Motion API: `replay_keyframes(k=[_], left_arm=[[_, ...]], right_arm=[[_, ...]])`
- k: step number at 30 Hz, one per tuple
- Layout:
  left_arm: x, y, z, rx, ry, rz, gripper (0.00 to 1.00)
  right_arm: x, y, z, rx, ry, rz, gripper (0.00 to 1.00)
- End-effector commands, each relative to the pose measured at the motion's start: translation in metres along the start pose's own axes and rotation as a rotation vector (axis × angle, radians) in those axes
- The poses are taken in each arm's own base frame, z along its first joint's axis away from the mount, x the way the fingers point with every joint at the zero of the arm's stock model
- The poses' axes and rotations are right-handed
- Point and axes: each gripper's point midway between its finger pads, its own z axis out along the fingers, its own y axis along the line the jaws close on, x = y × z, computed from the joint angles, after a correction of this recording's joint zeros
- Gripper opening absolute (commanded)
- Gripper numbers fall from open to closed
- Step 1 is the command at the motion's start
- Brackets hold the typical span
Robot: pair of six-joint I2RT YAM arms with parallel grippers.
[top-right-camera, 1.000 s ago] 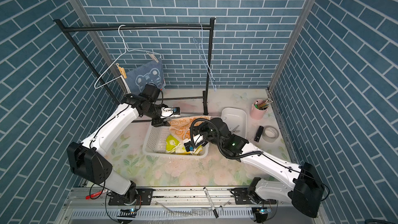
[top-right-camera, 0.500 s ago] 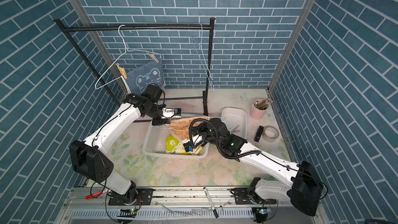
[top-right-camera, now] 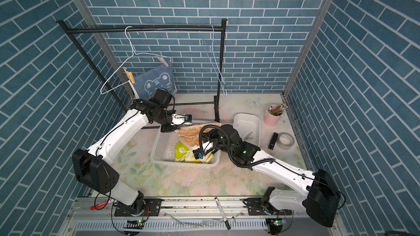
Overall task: Remove the clothespins securing towels to the hanger
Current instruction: Remove the clothespin from the hanger, then place the hanger in the basket.
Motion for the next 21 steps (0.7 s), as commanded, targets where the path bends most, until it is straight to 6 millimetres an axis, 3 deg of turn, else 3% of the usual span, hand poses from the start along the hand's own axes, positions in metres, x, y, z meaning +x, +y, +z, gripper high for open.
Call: replay_keyframes(k=[1, 10, 16, 17, 21], left_arm=[[-0.007, -0.006, -0.020, -0.031, -0.030, -0.005, 0.11], [-0.017, -0.008, -0.063, -0.160, -0.102, -0.072, 0.03], [-0.034, -0.007, -0.088, -0.247, -0.256, -0.220, 0.00], [-0.039, -0.008, -0.092, -0.255, -0.304, -0.241, 0.00], [-0.054, -0.009, -0.100, -0.269, -0.449, -0.334, 0.00]], right_arm=[[0.002, -0.006, 0.004, 0.031, 0.014, 0.020, 0.00], [0.001, 0.007, 0.020, -0.009, 0.001, 0.087, 0.00], [-0.003, 0.037, 0.037, -0.133, -0.017, 0.132, 0.00], [0.001, 0.043, 0.038, -0.149, -0.004, 0.141, 0.02], [0.008, 0.063, 0.033, -0.227, 0.047, 0.162, 0.35]])
